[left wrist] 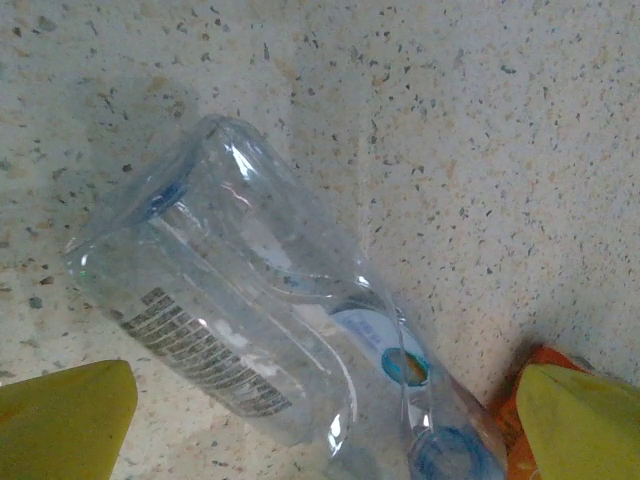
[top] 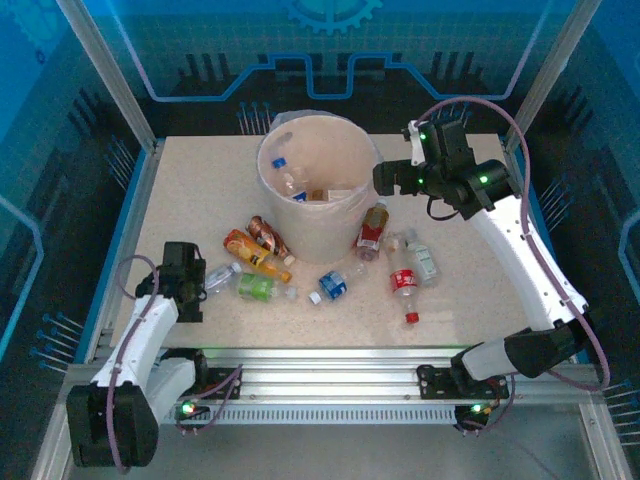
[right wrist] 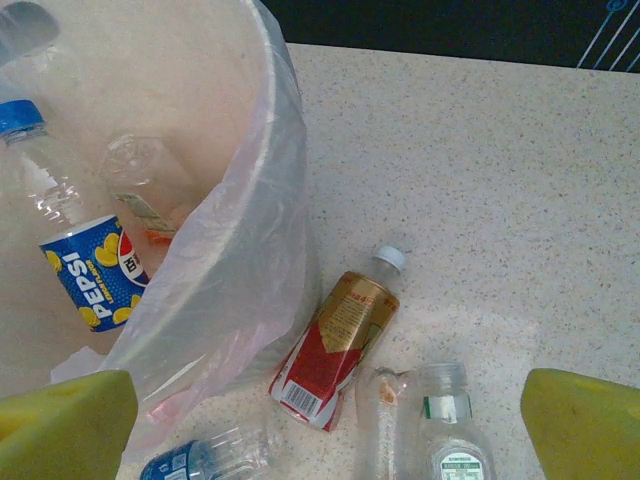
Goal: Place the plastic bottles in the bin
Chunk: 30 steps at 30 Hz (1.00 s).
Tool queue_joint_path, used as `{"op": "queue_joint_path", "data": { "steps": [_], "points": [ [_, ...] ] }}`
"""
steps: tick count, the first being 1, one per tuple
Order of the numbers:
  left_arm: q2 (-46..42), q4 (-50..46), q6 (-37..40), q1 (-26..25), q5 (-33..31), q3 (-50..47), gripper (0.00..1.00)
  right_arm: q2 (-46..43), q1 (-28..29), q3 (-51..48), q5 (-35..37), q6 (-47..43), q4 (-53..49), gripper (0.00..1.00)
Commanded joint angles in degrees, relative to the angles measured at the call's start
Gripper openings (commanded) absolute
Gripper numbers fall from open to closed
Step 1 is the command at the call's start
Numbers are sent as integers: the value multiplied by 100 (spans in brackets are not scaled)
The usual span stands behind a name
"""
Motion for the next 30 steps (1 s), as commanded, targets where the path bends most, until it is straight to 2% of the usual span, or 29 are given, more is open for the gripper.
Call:
{"op": "queue_joint_path", "data": {
  "steps": [1,26,30],
  "points": [
    [176,239,-170,117,165,-106,99,-126,-78,-84,-40,126,170,100],
    [1853,1282,-71,529,396,198,99,-177,-109,-470,12,324,195,100],
    [2071,1353,-113,584,387,307,96,-205,-116,-543,6,366,196,100]
  ]
}}
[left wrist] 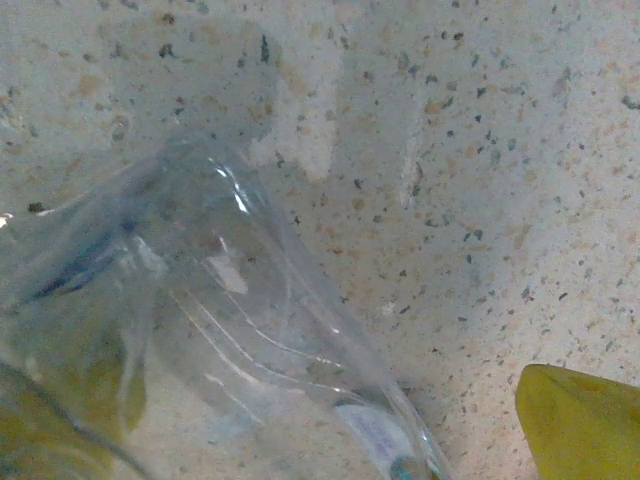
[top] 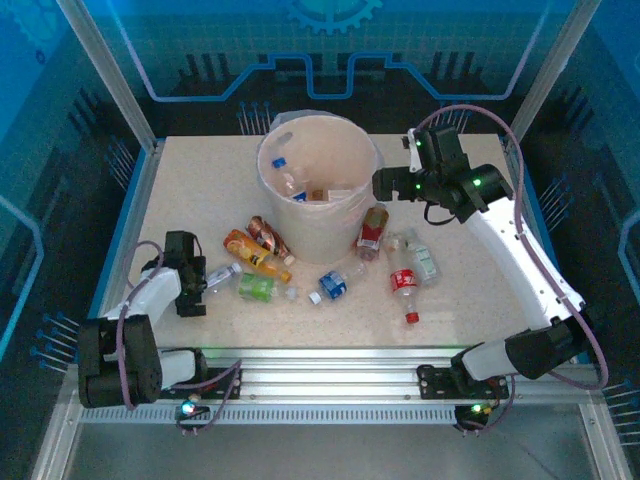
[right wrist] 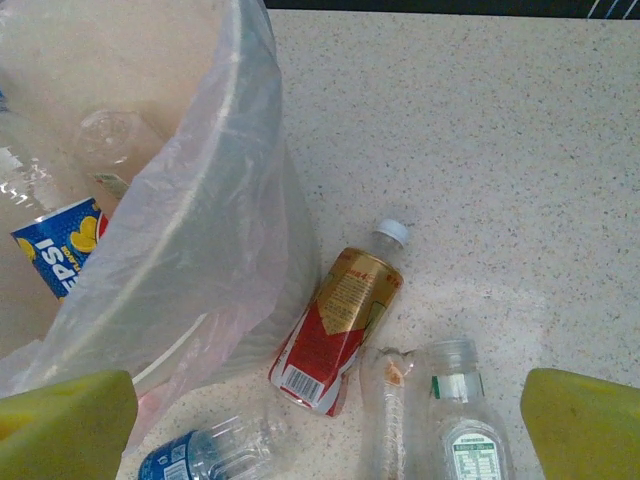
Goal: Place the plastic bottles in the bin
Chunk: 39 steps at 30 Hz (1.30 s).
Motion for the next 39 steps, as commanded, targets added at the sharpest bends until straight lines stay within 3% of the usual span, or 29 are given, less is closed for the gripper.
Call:
{"op": "queue_joint_path", "data": {
  "steps": [1,19,26,33,39],
  "points": [
    [315,572,-26,127,22,75,95,-163,-91,-95,17,122,57,100],
    [421,920,-194,386,-127,128,73,-213,-98,-296,26,211,81,100],
    [239,1510,-195,454,-453,50,57,-305,-98,-424,25,235,104,100],
    [132,1893,227,498,-682,369,55,-417,-99,-504,62,237,101,100],
    [-213,1905,1145,509,-847,809,56,-502,-107,-609,153,278,83,100]
  ]
}}
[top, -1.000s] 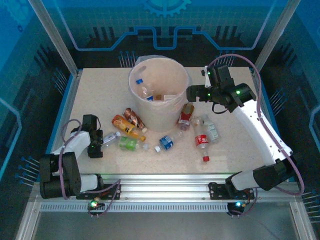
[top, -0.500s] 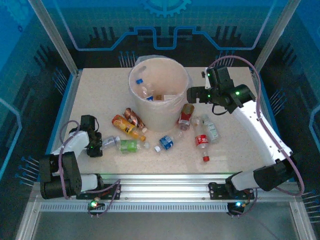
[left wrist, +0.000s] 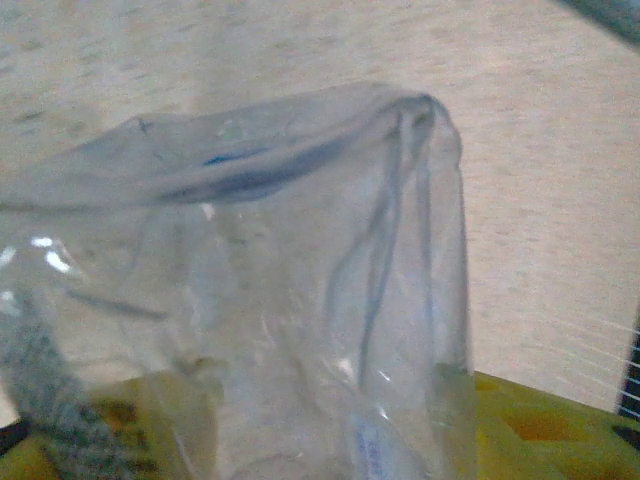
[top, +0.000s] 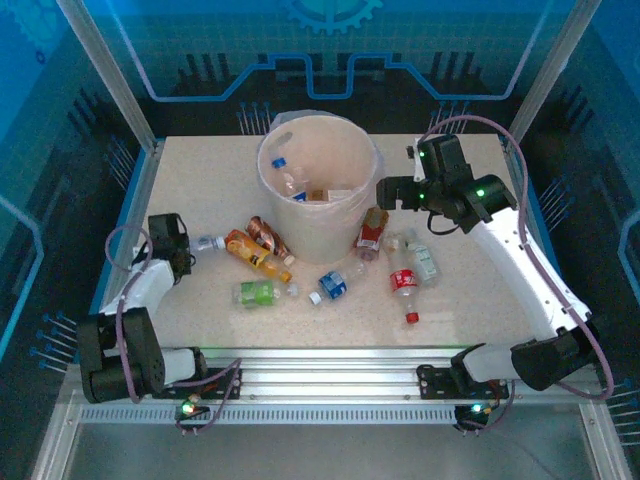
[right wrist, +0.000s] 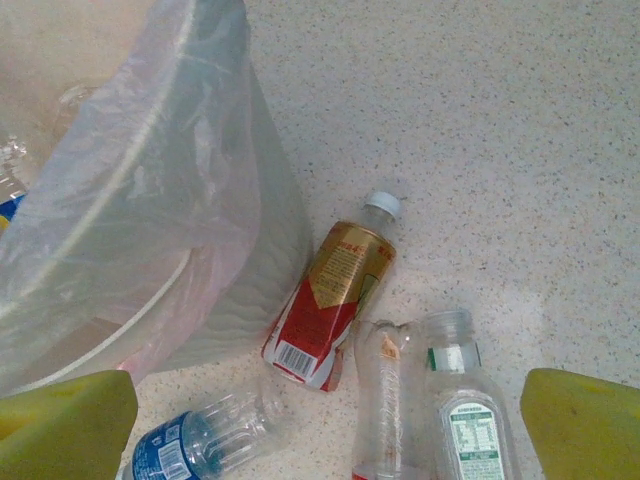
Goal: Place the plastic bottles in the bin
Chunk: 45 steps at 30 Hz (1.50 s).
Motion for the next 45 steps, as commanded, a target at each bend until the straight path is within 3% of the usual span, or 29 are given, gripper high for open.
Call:
{"op": "queue_joint_path", "data": {
  "steps": [1,10,14,18,25,34,38,45],
  "points": [
    [-347,216,809,61,-296,382,57,-157,-94,-111,120,129,33,100],
    [-1079,-672,2529,61,141,1511,57,-395,-130,-384,266,293,82,100],
    [-1276,-963,3142,52,802,2119,56,-515,-162,-567,309,406,136,100],
    [-1353,-967,3290,-64,1476,2606,56,-617,-213,-750,329,515,202,100],
    [-1177,-527,3616,-1188,1184,3400,55,-827,-273,-984,415,733,261,100],
    [170,-254,4622,-2838,804,4995,54,-1244,-337,-1344,729,983,284,100],
    [1014,-646,5376,-3456,725,6013,54,-1346,-359,-1446,857,1053,192,100],
    [2398,-1826,6645,-4085,806,7681,55,-1408,-373,-1557,912,1098,104,100]
  ]
}}
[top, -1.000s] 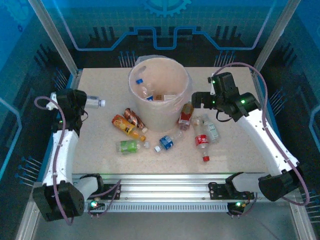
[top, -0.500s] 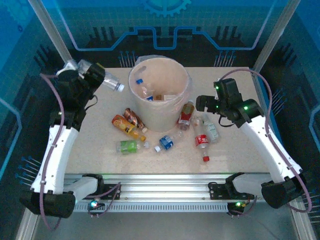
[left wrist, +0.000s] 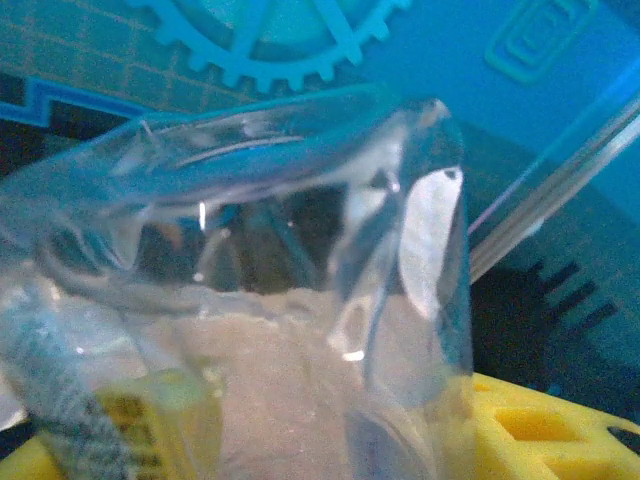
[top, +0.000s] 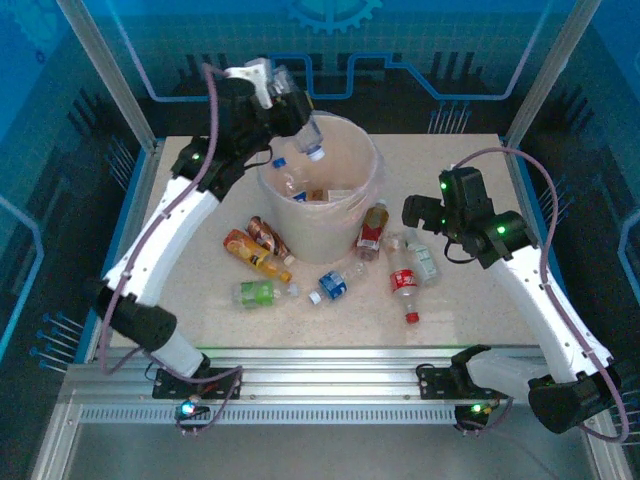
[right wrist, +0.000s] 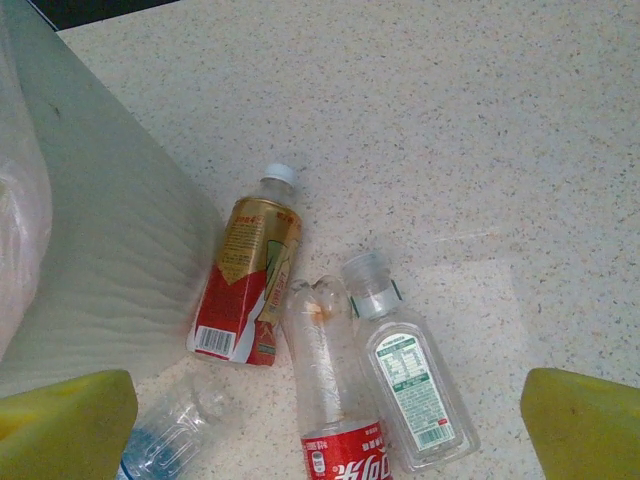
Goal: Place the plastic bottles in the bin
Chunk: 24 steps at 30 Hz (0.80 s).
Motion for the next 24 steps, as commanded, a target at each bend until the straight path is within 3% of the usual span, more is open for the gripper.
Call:
{"op": "queue_joint_path", "data": {
  "steps": [1,6,12,24],
  "points": [
    [491,-834,1015,-224,-37,684,55,-99,-88,-75,154,119,-61,100],
    [1176,-1537,1479,-437,-59,1315,56,-55,-100,-75,143,119,-52,100],
    [1408,-1650,1738,-529,-283,1116,60,-46,-146,-149,153,110,-56,100],
    [1079,-696,1467,-559,-297,-562,66,-2,-209,-320,90,154,7,100]
  ]
}}
